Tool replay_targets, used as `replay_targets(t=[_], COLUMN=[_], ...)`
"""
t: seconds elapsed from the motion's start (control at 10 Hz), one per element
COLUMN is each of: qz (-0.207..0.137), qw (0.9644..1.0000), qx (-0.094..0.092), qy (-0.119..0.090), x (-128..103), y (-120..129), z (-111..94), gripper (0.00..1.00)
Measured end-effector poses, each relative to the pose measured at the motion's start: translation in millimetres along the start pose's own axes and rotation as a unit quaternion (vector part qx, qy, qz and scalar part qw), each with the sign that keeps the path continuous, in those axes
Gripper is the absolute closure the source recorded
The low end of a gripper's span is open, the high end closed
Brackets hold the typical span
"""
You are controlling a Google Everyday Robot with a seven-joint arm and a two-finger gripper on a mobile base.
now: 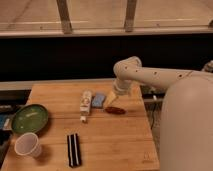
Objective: Drag the pepper across the table
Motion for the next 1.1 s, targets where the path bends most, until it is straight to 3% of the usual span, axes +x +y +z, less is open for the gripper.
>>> replay_targets(t=[0.4,0.9,1.1], qz=[0.002,-0.012,-0.011], qw=[1.0000,0.9996,0.9994], qx=[0.000,0.012,0.007], qy=[0.001,0.023,0.032], x=[0.5,0.1,3.8], y=[0.2,17.0,20.2], z=[0.0,12.0,23.7], gripper=[0.20,0.20,0.20])
